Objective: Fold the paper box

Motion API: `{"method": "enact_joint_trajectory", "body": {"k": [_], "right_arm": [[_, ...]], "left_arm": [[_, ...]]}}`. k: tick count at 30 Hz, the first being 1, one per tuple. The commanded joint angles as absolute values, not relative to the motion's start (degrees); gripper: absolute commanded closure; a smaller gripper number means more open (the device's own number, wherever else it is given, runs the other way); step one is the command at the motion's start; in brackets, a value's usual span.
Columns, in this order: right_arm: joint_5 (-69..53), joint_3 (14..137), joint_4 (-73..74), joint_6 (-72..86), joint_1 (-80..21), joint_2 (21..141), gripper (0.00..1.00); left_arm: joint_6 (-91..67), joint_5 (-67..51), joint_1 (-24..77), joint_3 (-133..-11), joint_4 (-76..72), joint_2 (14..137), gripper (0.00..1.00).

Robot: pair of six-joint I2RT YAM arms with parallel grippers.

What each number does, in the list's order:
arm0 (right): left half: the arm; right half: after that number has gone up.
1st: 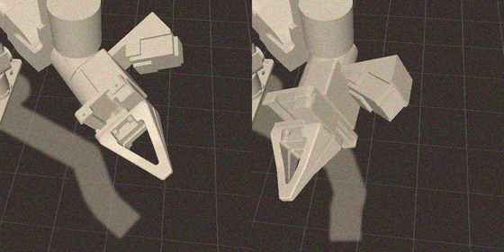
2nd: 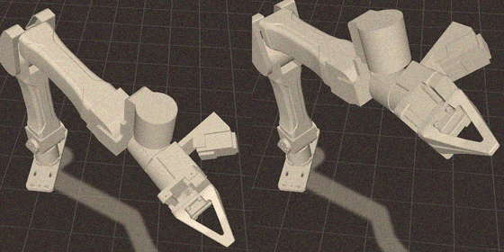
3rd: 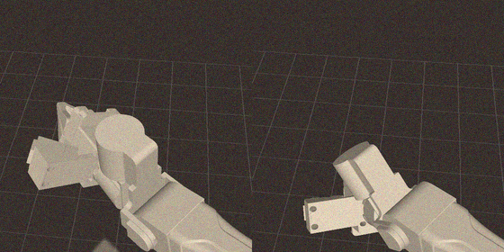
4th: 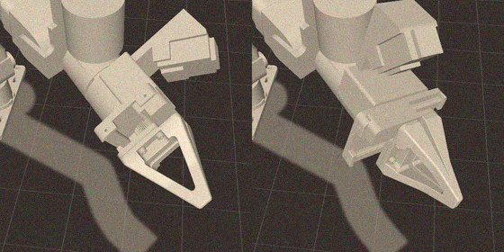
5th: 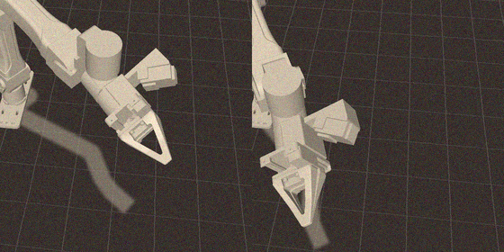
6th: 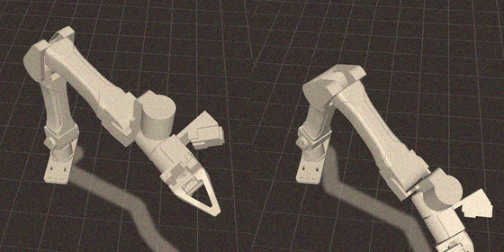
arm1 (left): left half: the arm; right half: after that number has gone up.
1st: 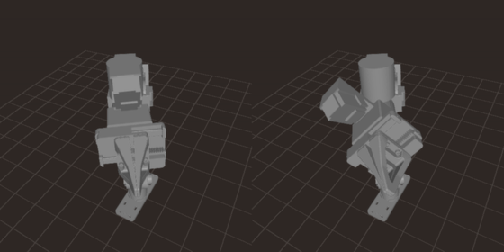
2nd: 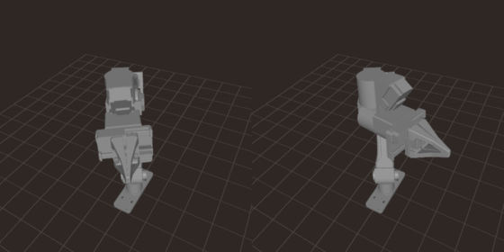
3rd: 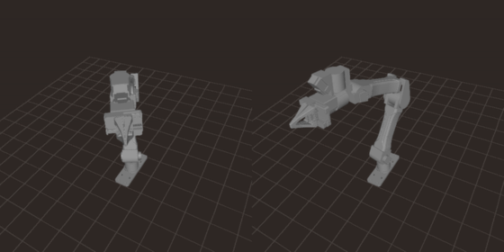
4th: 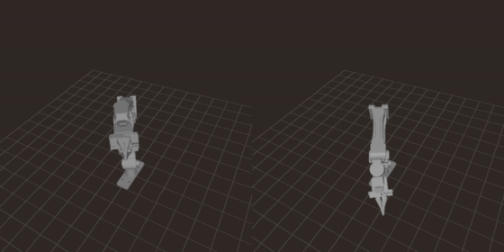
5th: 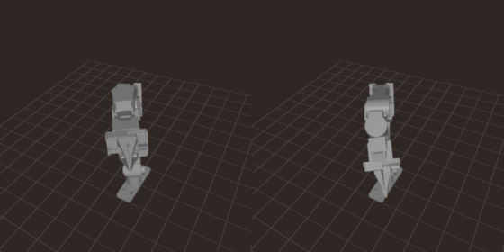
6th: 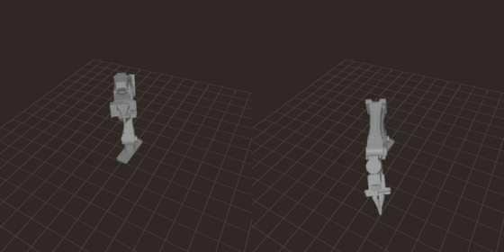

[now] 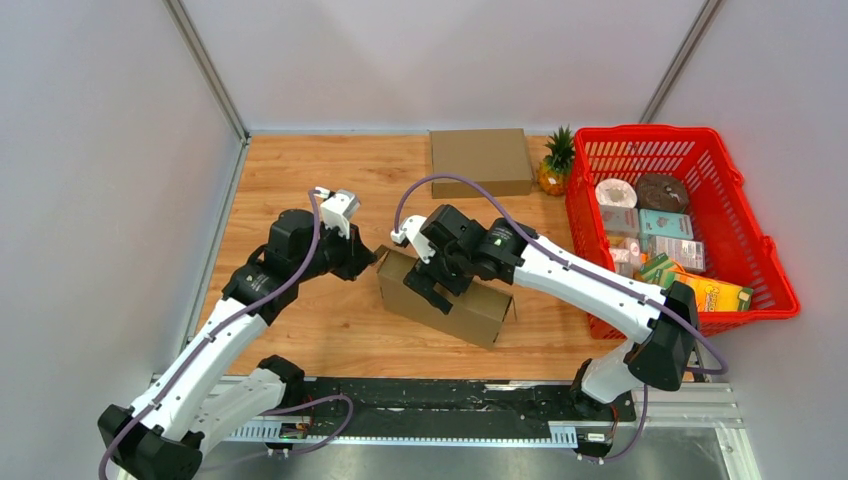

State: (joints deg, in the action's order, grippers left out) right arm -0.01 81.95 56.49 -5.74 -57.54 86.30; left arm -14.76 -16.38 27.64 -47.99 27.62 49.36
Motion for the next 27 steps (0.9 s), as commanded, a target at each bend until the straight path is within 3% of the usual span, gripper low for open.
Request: {"method": "enact_joint_trajectory", "body": {"k": [1, 10, 27], "right_arm": [[2.46, 82.27, 53.36, -4.05, -57.22, 85.87, 0.06], [2.11, 81.47, 51.24, -1.85, -57.3, 83.85, 0.04], [3.16, 81.04, 50.63, -1.49, -56.08, 85.17, 0.03]], "left_arm": [[-13.18, -16.35, 28.39, -51.41, 26.81, 48.87, 0.88], [-15.9, -18.02, 28.92, -54.4, 28.74, 50.1, 1.0], [-23.03, -15.91, 29.36, -50.97, 31.2, 48.25, 1.0]]}}
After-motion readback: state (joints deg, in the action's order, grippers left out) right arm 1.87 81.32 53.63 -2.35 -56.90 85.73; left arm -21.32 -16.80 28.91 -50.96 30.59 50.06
